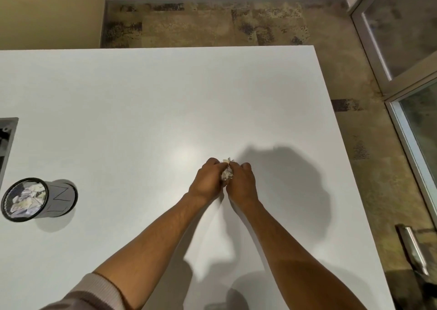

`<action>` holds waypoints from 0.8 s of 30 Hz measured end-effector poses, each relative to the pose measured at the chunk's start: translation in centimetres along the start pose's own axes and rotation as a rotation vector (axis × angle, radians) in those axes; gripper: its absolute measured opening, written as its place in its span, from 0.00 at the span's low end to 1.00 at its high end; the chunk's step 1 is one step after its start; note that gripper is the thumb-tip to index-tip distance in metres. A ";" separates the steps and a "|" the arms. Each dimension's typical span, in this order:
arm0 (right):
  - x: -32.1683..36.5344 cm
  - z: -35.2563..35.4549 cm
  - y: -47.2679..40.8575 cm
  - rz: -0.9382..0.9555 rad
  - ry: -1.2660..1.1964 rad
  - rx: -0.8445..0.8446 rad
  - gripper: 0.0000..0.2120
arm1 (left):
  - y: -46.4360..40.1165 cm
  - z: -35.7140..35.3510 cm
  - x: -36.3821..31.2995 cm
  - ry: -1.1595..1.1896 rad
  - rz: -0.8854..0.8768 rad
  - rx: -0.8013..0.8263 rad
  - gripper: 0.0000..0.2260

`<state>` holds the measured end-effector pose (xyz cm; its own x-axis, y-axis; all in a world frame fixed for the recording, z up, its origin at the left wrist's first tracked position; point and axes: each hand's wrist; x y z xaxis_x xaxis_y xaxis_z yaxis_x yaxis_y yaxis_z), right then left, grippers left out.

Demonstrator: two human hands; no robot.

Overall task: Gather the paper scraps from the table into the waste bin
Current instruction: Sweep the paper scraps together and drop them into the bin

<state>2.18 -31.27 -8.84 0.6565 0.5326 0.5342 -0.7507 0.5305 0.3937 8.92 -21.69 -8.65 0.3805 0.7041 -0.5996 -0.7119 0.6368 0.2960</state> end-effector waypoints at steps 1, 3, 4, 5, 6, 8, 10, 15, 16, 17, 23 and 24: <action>0.1 0.1 -0.1 -0.006 -0.024 0.005 0.13 | 0.1 0.2 -0.3 0.042 -0.005 0.010 0.06; 0.2 0.3 -0.1 -0.014 -0.087 0.018 0.13 | 0.4 0.2 -0.3 0.174 -0.003 0.004 0.08; 0.3 0.5 -0.1 -0.020 -0.133 0.024 0.13 | 0.5 0.2 -0.3 0.241 0.006 -0.013 0.08; 0.2 0.6 -0.1 -0.026 -0.182 0.026 0.14 | 0.6 0.2 -0.4 0.287 0.027 -0.015 0.08; 0.1 0.8 0.0 -0.037 -0.229 0.026 0.13 | 0.7 0.2 -0.4 0.337 0.045 -0.019 0.08; -0.5 1.1 0.3 -0.085 -0.355 0.062 0.13 | 1.1 0.1 -0.3 0.395 0.047 -0.033 0.09; -0.9 1.3 0.6 -0.169 -0.651 0.138 0.14 | 1.4 0.2 -0.6 0.419 0.023 -0.034 0.07; -2.0 1.3 1.6 -0.276 -1.198 0.234 0.09 | 2.4 1.0 -1.3 0.308 -0.049 0.005 0.09; -2.1 1.2 1.9 -0.292 -1.255 0.239 0.07 | 2.6 1.1 -1.5 0.275 -0.064 0.016 0.11; -2.2 1.0 2.2 -0.303 -1.301 0.239 0.07 | 2.9 1.4 -1.7 0.241 -0.079 0.028 0.12; -2.1 0.3 3.6 -0.315 -1.395 0.191 0.09 | 4.0 1.6 -1.6 0.084 -0.125 -0.024 0.11; -2.1 0.2 3.8 -0.321 -1.423 0.197 0.09 | 4.1 1.8 -1.7 0.072 -0.131 -0.038 0.09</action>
<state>-2.08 -30.58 -8.32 0.2568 -0.7326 0.6304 -0.6645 0.3398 0.6656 6.38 -19.67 -5.13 0.4295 0.5902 -0.6835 -0.6810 0.7088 0.1840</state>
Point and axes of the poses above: each hand's wrist, its own y-axis away from the middle knuckle, its own z-axis out of the back of the hand, x = y × z, and after that the axes turned 2 degrees about z, right-handed
